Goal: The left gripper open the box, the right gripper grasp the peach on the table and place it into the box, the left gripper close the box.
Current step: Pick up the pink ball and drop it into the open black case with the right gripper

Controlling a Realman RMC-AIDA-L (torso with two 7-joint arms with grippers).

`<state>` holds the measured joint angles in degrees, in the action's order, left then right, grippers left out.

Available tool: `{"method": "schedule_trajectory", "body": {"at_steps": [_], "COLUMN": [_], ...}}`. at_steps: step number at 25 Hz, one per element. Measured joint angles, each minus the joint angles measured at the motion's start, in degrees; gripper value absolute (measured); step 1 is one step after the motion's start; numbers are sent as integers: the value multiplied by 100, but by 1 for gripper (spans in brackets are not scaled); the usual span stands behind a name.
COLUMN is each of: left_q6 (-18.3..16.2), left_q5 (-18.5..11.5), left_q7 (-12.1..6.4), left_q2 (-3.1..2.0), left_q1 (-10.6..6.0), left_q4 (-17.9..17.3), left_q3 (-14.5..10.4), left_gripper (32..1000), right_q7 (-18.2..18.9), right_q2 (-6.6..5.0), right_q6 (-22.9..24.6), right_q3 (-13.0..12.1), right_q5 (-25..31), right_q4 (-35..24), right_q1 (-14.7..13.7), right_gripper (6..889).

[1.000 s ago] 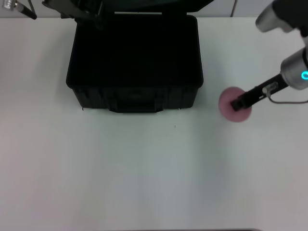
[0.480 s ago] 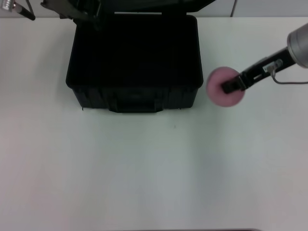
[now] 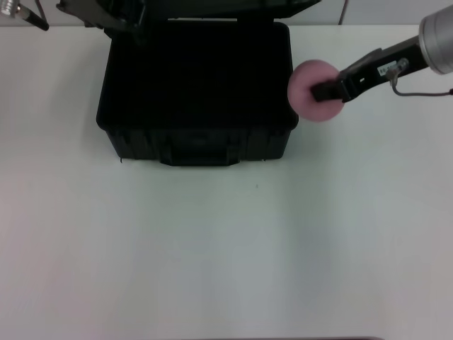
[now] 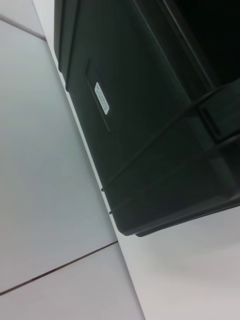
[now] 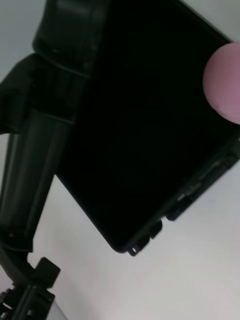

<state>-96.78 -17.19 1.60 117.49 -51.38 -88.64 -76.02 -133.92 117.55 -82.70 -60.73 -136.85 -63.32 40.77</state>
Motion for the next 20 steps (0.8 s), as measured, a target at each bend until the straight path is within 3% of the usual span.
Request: {"method": "schedule_trajectory", "body": {"at_steps": [12, 20], "left_q6": [-33, -34], "left_q5": [1, -3], "left_q7": [-2, -2], "left_q2": [11, 11], "left_q1": [-36, -51], "left_q4": [-37, -40], "left_q3": [-10, -9], "left_gripper": [383, 384], "right_q7": [863, 1422], "right_q2": [41, 52], "right_q6": [815, 1567], "right_q3": [-70, -563], "right_q5": [585, 1171], "right_q4": [654, 1107], "right_q1": [75, 98], "right_gripper": [41, 42]}}
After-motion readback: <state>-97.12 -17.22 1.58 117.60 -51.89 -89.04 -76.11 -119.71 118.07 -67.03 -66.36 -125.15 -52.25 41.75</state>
